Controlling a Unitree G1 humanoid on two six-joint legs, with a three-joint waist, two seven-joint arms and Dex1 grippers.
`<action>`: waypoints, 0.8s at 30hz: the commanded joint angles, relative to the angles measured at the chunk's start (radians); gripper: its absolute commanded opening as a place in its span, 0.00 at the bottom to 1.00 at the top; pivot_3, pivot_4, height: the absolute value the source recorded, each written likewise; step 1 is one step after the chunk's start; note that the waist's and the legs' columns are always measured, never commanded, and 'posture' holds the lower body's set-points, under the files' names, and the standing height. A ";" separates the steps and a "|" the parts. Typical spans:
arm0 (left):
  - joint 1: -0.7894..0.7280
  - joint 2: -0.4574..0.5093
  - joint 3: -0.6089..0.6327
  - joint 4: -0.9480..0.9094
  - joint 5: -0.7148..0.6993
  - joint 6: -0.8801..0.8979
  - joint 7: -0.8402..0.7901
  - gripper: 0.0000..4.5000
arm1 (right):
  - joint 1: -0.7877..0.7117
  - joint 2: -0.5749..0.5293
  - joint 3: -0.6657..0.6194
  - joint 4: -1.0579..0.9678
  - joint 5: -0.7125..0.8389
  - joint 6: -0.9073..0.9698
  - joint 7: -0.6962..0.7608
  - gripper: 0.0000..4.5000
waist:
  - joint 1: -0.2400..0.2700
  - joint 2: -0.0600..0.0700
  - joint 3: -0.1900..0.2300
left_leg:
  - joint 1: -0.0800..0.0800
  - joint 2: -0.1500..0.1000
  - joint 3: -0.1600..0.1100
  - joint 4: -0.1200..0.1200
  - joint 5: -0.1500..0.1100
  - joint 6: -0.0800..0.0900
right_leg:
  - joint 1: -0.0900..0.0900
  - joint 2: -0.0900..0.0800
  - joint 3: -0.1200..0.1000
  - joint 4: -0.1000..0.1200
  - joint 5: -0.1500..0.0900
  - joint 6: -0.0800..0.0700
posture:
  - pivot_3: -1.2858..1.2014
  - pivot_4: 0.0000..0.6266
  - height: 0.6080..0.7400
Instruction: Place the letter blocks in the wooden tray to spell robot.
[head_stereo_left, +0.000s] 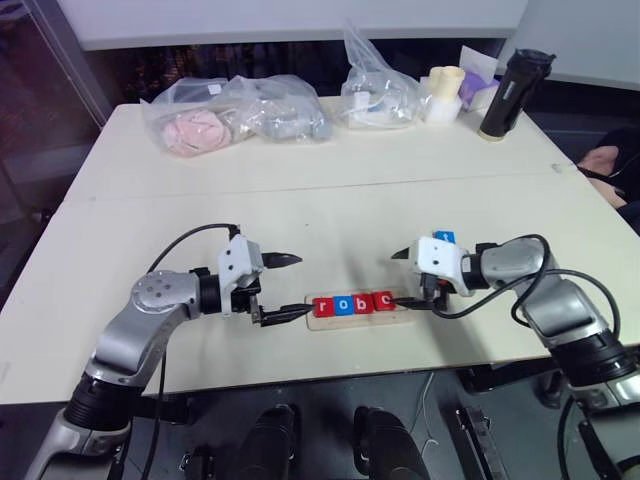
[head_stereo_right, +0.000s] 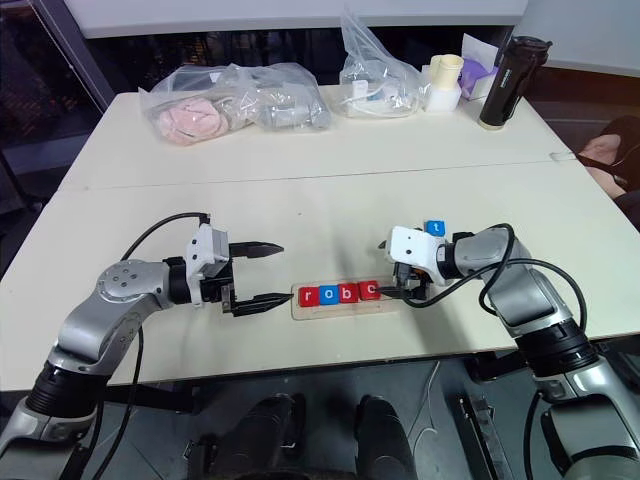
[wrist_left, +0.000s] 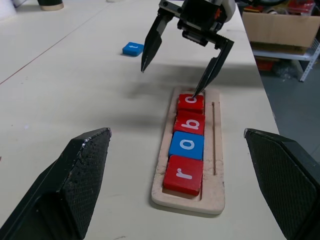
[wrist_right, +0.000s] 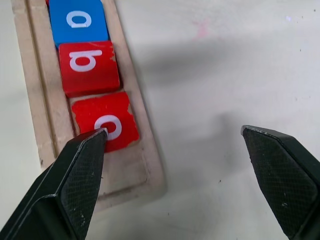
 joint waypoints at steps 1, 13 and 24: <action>-0.012 0.004 0.014 -0.033 -0.012 0.001 0.001 1.00 | -0.016 0.008 0.011 -0.022 -0.005 -0.004 0.003 0.98 | 0.000 0.000 0.000 | 0.000 0.000 0.000 0.000 0.000 0.000 | 0.000 0.000 0.000 0.000 0.000 0.000 | 0.52 0.24 0.98; -0.005 0.002 0.013 -0.038 -0.011 -0.002 0.003 1.00 | -0.019 -0.048 -0.032 -0.021 0.004 -0.010 0.022 0.98 | 0.000 0.000 0.000 | 0.000 0.000 0.000 0.000 0.000 0.000 | 0.000 0.000 0.000 0.000 0.000 0.000 | 0.52 0.24 0.98; -0.009 -0.003 0.005 -0.034 -0.009 -0.008 -0.002 1.00 | 0.001 -0.050 -0.022 0.016 -0.005 -0.033 0.000 0.98 | 0.000 0.000 0.000 | 0.000 0.000 0.000 0.000 0.000 0.000 | 0.000 0.000 0.000 0.000 0.000 0.000 | 0.52 0.24 0.98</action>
